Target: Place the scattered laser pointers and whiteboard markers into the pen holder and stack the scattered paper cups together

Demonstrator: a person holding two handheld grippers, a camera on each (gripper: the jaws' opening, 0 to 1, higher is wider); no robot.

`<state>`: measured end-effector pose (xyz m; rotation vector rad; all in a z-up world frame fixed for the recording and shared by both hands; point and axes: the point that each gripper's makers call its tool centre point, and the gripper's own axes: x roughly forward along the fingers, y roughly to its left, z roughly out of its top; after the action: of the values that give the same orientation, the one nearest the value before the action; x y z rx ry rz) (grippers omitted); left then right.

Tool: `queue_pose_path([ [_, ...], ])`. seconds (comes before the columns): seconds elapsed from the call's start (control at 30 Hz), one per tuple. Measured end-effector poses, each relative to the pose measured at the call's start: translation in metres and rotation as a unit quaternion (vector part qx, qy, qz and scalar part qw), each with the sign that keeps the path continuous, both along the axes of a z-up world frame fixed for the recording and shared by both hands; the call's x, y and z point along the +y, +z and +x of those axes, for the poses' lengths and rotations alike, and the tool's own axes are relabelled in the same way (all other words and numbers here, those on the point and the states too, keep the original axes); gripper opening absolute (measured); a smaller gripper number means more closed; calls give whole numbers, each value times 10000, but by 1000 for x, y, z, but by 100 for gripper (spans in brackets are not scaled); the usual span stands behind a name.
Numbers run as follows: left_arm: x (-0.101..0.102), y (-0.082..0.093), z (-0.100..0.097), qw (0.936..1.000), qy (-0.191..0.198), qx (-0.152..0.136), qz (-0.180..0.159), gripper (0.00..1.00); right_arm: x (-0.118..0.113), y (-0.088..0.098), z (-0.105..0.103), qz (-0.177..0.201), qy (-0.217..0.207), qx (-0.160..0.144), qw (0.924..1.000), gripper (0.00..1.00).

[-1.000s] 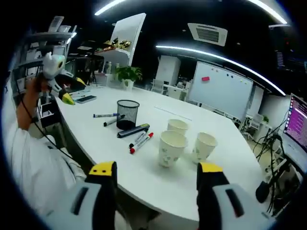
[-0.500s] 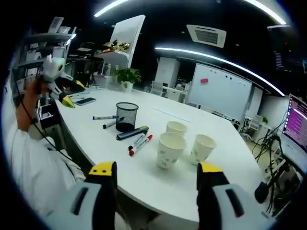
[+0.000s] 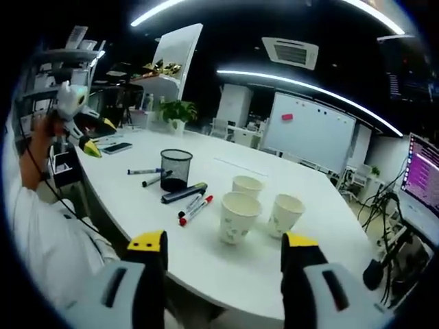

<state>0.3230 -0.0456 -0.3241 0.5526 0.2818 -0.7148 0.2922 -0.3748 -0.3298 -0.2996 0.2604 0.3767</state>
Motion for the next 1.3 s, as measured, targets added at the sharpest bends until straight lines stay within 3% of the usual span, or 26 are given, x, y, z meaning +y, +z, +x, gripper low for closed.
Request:
queue_pose_path([
  [0.6, -1, 3, -1, 9999, -4, -64, 82, 63, 5, 2, -4, 16, 136, 96, 9999, 68],
  [0.77, -2, 10, -1, 9999, -24, -137, -63, 63, 3, 6, -2, 69, 66, 30, 10000, 68],
  [1.2, -4, 3, -3, 9999, -59, -97, -11, 63, 11, 5, 2, 163, 112, -38, 9998, 68],
  [1.3, -5, 1, -3, 9999, -73, -78, -13, 63, 7, 10, 5, 167, 41, -211, 9996, 68],
])
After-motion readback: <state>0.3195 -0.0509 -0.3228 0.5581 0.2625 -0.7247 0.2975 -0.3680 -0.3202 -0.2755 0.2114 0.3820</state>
